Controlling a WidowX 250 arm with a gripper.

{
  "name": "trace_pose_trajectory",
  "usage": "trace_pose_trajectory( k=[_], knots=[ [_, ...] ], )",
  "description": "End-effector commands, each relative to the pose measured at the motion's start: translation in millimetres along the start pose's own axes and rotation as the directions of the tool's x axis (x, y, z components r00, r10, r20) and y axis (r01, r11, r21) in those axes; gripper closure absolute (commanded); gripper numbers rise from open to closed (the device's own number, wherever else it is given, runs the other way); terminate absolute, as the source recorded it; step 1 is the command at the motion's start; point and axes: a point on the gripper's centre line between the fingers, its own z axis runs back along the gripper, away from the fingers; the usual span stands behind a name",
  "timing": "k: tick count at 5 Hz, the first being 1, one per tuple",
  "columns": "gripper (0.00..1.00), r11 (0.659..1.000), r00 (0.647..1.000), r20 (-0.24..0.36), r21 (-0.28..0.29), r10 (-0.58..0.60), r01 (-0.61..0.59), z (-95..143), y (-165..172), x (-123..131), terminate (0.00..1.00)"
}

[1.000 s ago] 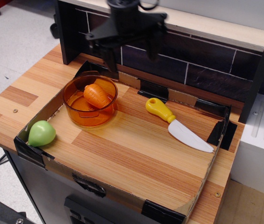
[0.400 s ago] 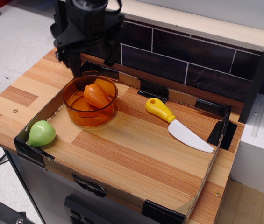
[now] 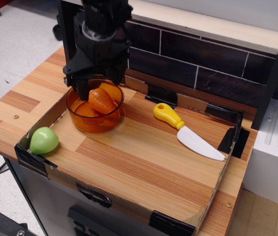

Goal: Take carrot out of pot

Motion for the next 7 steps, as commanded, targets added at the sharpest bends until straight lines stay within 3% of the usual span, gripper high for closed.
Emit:
trace_pose_trajectory(
  k=[1, 5, 6, 7],
  knots=[
    [0.0, 1.0, 1.0, -0.018, 0.019, 0.015, -0.015, -3.6, 5.6, -8.3, 0.0],
    [0.0, 0.999, 0.999, 0.005, 0.036, 0.04, -0.04, -19.7, 12.0, -6.6, 0.0],
    [1.0, 0.998, 0.999, 0.003, 0.042, 0.054, -0.054, -19.7, 11.9, -4.4, 0.0],
    [1.0, 0.997, 0.998, 0.004, 0.027, 0.067, -0.067, -21.2, 11.8, -2.1, 0.0]
  ],
)
